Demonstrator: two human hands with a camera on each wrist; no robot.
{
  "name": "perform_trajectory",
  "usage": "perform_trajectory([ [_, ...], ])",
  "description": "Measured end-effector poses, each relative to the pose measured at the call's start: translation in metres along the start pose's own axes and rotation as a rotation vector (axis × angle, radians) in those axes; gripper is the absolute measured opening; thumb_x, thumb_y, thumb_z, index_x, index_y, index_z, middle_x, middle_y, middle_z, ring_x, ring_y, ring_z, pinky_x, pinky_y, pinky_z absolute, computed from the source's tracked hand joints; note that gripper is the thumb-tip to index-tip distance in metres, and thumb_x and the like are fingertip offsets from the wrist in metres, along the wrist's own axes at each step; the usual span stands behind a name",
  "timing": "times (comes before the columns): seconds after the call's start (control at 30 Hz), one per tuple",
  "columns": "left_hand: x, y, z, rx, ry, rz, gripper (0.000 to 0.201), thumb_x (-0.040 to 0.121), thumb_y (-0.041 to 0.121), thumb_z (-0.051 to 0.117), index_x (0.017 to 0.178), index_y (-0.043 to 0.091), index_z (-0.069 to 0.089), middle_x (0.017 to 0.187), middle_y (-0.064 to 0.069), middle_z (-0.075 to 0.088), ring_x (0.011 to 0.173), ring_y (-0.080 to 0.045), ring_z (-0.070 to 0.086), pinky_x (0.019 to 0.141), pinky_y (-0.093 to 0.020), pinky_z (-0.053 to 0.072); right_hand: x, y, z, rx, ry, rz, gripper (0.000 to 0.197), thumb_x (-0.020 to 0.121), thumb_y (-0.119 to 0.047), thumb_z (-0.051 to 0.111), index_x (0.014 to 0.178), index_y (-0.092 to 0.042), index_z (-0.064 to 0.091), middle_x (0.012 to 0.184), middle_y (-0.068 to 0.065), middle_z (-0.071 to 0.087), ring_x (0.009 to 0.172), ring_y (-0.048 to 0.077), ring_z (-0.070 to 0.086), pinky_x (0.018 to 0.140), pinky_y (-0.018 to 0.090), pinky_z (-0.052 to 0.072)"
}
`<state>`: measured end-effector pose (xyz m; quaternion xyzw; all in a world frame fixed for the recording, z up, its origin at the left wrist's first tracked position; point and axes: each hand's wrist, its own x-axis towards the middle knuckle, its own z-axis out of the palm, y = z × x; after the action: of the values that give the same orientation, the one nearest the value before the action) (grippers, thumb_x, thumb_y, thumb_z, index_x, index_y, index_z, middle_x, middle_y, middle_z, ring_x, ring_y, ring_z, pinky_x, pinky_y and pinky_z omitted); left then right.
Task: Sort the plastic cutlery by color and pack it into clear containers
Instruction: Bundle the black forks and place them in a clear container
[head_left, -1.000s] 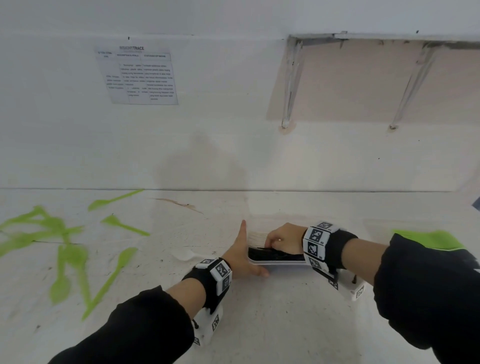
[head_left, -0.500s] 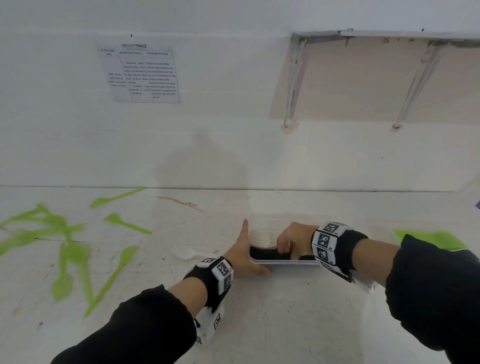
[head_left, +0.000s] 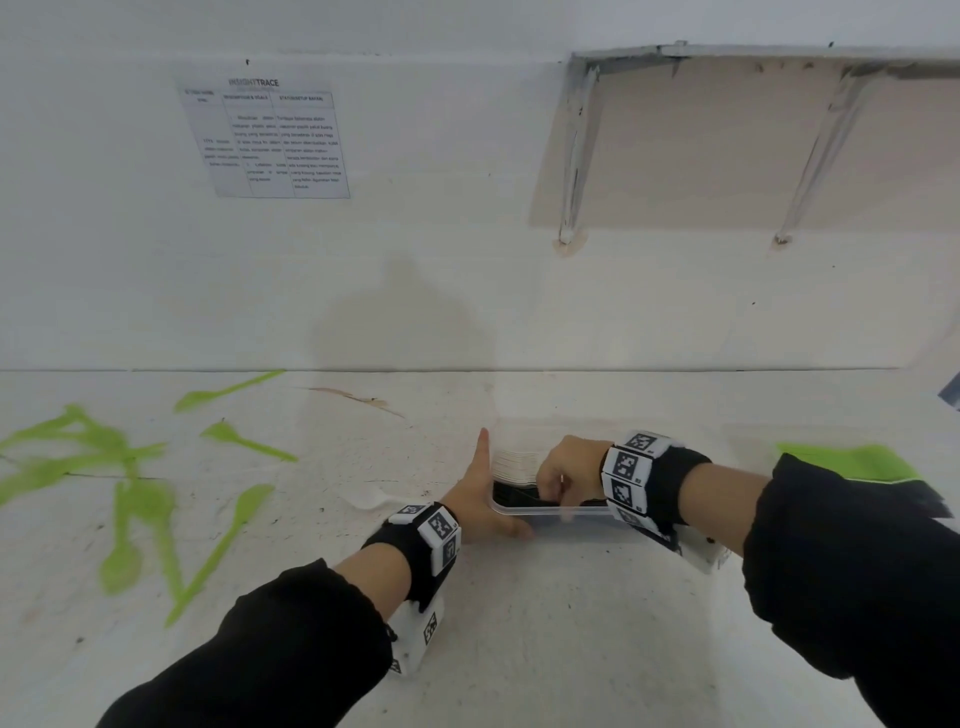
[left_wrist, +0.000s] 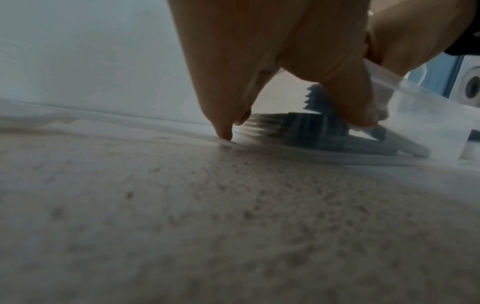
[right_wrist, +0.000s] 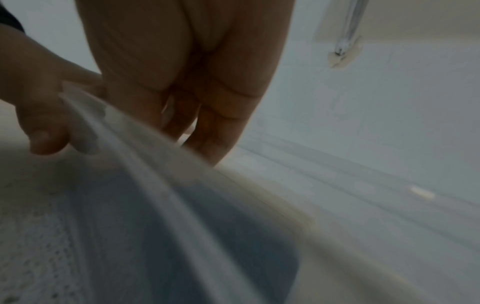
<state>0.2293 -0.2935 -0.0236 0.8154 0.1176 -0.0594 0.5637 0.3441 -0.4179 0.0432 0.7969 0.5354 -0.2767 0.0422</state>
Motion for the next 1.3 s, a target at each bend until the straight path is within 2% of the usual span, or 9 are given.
perform_trajectory([
  [0.07, 0.001, 0.000, 0.000, 0.003, 0.000, -0.005, 0.127, 0.071, -0.009, 0.074, 0.137, 0.005, -0.035, 0.136, 0.007, 0.017, 0.125, 0.002, 0.016, 0.094, -0.006, 0.022, 0.002, 0.002, -0.001, -0.006, -0.021, -0.011, 0.031, 0.082, -0.006, 0.066, 0.113, -0.005, 0.065, 0.114, 0.014, 0.065, 0.075, 0.009, 0.050, 0.055, 0.004, 0.035],
  [0.27, 0.000, 0.001, 0.002, -0.011, -0.007, 0.002, 0.123, 0.075, -0.010, 0.070, 0.138, 0.005, -0.034, 0.148, -0.003, 0.013, 0.122, 0.002, 0.013, 0.091, -0.003, 0.018, 0.002, 0.006, 0.001, -0.184, -0.091, 0.036, 0.031, 0.086, -0.010, 0.060, 0.116, -0.008, 0.063, 0.117, 0.009, 0.064, 0.107, 0.024, 0.059, 0.087, 0.025, 0.044],
  [0.5, 0.002, -0.003, 0.001, -0.016, -0.002, -0.015, 0.129, 0.072, -0.001, 0.076, 0.139, 0.010, -0.034, 0.151, 0.005, 0.006, 0.125, 0.004, 0.007, 0.100, -0.009, 0.016, 0.002, 0.012, -0.002, -0.306, -0.151, 0.055, 0.028, 0.081, 0.000, 0.056, 0.107, 0.000, 0.065, 0.110, 0.017, 0.065, 0.101, 0.033, 0.059, 0.078, 0.031, 0.047],
  [0.63, 0.002, -0.003, 0.000, -0.027, -0.008, -0.012, 0.130, 0.072, -0.003, 0.076, 0.138, 0.011, -0.036, 0.156, -0.003, 0.003, 0.125, 0.003, 0.010, 0.104, -0.016, 0.018, 0.006, 0.014, 0.003, -0.358, -0.196, 0.048, 0.025, 0.078, 0.002, 0.055, 0.098, -0.002, 0.069, 0.101, 0.017, 0.068, 0.075, 0.030, 0.054, 0.068, 0.026, 0.041],
  [0.77, 0.002, -0.004, 0.000, -0.036, -0.003, -0.005, 0.130, 0.072, -0.004, 0.075, 0.138, 0.011, -0.036, 0.157, -0.004, 0.000, 0.126, 0.002, 0.010, 0.105, -0.017, 0.019, 0.008, 0.009, 0.002, -0.412, -0.183, -0.005, 0.021, 0.075, 0.000, 0.059, 0.094, 0.007, 0.064, 0.100, 0.026, 0.064, 0.093, 0.043, 0.059, 0.065, 0.038, 0.046],
  [0.93, 0.002, -0.002, 0.002, -0.007, -0.006, 0.006, 0.127, 0.074, -0.006, 0.073, 0.137, 0.008, -0.036, 0.156, -0.005, 0.003, 0.128, 0.000, 0.014, 0.098, -0.012, 0.022, 0.007, 0.008, 0.004, -0.321, -0.152, -0.060, 0.022, 0.078, 0.003, 0.057, 0.096, -0.004, 0.066, 0.090, 0.015, 0.065, 0.075, 0.018, 0.051, 0.067, 0.020, 0.042],
  [1.07, 0.005, -0.007, 0.000, -0.002, 0.009, -0.021, 0.131, 0.072, 0.000, 0.077, 0.138, 0.012, -0.035, 0.157, -0.003, 0.001, 0.134, -0.002, 0.013, 0.105, -0.016, 0.021, 0.003, 0.009, -0.001, -0.230, -0.134, -0.060, 0.024, 0.076, 0.001, 0.065, 0.100, -0.001, 0.068, 0.097, 0.017, 0.069, 0.076, 0.018, 0.054, 0.058, 0.016, 0.037],
  [1.17, 0.006, -0.007, 0.000, -0.012, 0.001, -0.020, 0.129, 0.072, -0.002, 0.076, 0.138, 0.010, -0.035, 0.153, 0.001, 0.006, 0.129, 0.002, 0.011, 0.101, -0.012, 0.019, 0.003, 0.010, -0.001, -0.215, -0.102, -0.044, 0.028, 0.079, 0.002, 0.062, 0.107, 0.001, 0.066, 0.107, 0.017, 0.067, 0.095, 0.029, 0.061, 0.061, 0.015, 0.035],
  [1.3, 0.006, -0.008, 0.000, 0.001, 0.007, -0.028, 0.131, 0.072, 0.003, 0.078, 0.139, 0.013, -0.035, 0.149, 0.008, 0.005, 0.138, -0.004, 0.008, 0.108, -0.015, 0.016, -0.001, 0.016, -0.005, -0.108, -0.052, 0.033, 0.037, 0.085, -0.006, 0.062, 0.122, -0.008, 0.060, 0.120, 0.010, 0.063, 0.110, 0.024, 0.057, 0.076, 0.012, 0.034],
])
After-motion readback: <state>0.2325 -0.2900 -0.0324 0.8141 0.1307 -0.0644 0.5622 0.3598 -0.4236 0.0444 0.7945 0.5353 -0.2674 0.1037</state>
